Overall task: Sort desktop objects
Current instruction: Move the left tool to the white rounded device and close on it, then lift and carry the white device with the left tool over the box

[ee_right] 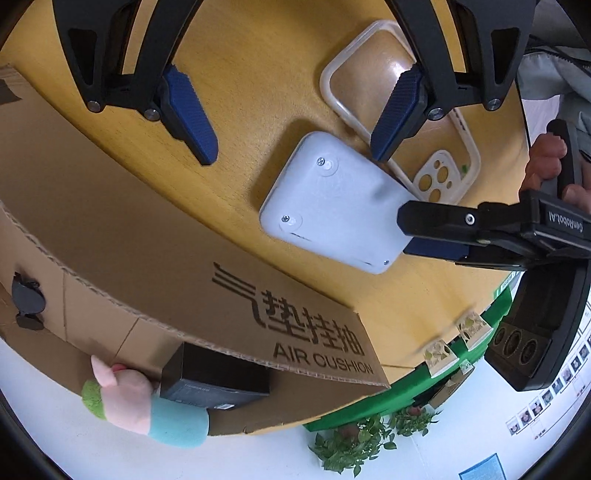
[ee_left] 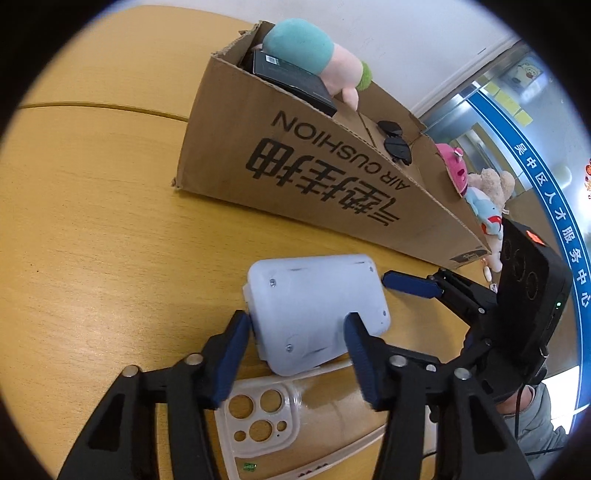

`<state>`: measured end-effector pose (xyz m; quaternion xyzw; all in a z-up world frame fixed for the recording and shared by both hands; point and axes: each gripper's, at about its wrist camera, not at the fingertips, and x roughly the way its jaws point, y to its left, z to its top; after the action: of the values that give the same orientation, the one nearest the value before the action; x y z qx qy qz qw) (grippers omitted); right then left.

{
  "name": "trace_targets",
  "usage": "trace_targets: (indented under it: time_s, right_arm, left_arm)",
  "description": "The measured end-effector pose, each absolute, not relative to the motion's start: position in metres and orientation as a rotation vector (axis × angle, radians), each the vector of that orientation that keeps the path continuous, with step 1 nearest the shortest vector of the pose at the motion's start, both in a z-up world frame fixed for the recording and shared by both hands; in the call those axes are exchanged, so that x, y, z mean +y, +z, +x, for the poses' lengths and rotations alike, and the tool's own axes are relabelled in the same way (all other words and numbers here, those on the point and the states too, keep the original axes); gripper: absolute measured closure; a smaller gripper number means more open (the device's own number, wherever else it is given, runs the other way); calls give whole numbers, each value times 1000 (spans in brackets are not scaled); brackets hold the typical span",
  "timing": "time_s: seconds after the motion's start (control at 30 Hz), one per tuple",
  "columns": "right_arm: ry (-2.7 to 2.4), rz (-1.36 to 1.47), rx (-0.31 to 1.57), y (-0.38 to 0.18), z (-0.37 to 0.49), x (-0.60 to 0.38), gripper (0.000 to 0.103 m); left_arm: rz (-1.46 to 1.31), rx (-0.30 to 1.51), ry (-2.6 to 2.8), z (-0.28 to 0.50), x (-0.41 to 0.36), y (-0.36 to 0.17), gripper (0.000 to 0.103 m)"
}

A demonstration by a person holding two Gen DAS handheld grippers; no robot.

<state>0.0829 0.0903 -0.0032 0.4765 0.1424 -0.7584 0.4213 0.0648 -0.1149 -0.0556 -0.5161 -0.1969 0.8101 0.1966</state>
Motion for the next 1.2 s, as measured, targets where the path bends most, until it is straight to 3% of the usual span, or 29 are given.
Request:
trace_targets:
  time_s: [0.07,0.13,0.5,0.87,1.2]
  right_arm:
    - [-1883,1187,344,-4,81,87,22]
    - [-1868,1165,347,-2,87,84,33]
    - [-1941,1082,443,-2,110,91,45]
    - [-2070,958,337,50,131,120,46]
    - [-2217,791,309,113,107,137,46]
  left_arm:
    - [-1434,-526,2274,64,-111,-55,55]
    - [-1429,-495,2278,64,-106,-55,58]
    - [-1407,-438,2340,65,-98,-46,58]
    - [-1190,-341,2434,81,-78,18,58]
    - [-988,-276,2479,45,-51,75,58]
